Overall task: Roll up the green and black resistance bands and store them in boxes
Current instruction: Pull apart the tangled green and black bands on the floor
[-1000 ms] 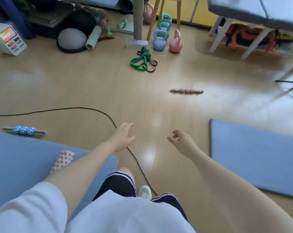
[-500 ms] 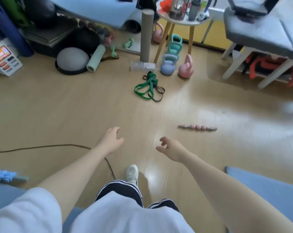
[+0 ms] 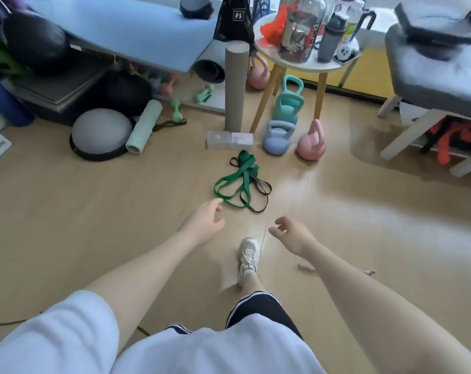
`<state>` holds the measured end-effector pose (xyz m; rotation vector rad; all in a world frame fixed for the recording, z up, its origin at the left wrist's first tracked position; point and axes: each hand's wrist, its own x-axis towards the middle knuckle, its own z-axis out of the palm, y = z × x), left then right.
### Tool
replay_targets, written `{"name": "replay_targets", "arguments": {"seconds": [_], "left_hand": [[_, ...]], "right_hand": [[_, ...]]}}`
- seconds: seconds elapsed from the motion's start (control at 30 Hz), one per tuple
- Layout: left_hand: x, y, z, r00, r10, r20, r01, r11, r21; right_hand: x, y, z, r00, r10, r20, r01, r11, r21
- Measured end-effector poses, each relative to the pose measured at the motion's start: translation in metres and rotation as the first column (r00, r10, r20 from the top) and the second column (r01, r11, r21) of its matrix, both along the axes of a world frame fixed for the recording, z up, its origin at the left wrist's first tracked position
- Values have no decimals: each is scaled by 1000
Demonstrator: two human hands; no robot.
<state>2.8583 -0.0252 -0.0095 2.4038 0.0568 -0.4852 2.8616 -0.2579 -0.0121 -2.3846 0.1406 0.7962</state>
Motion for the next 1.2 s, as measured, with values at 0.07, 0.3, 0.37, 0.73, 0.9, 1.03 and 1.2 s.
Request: {"name": "replay_targets", "arguments": {"seconds": [0.07, 0.3, 0.37, 0.73, 0.9, 1.03, 1.2], "left_hand": [[59, 0, -5, 998, 57, -32, -58, 998, -22], [219, 36, 3, 933, 337, -123, -348, 934, -78], [253, 51, 3, 926, 358, -120, -368, 927, -71], [459, 157, -30, 962, 160, -223, -165, 986, -1], [551, 185, -50, 944, -50, -327, 59, 998, 18], [604, 177, -90, 895, -193, -403, 221, 975, 24], [636, 144, -190, 835, -331, -441, 359, 933, -19]], "right_hand": [[64, -3, -4, 1000, 2, -19, -2, 1000, -5], [256, 21, 12, 984, 146, -101, -153, 986, -64], [298, 40, 15, 976, 193, -102, -201, 977, -76], [446, 149, -56, 969, 25, -247, -37, 998, -46], [490, 186, -79, 929, -189, -318, 180, 982, -56], [505, 195, -109, 872, -360, -331, 364, 930, -54], [517, 193, -189, 820, -467, -332, 476, 878, -59]]}}
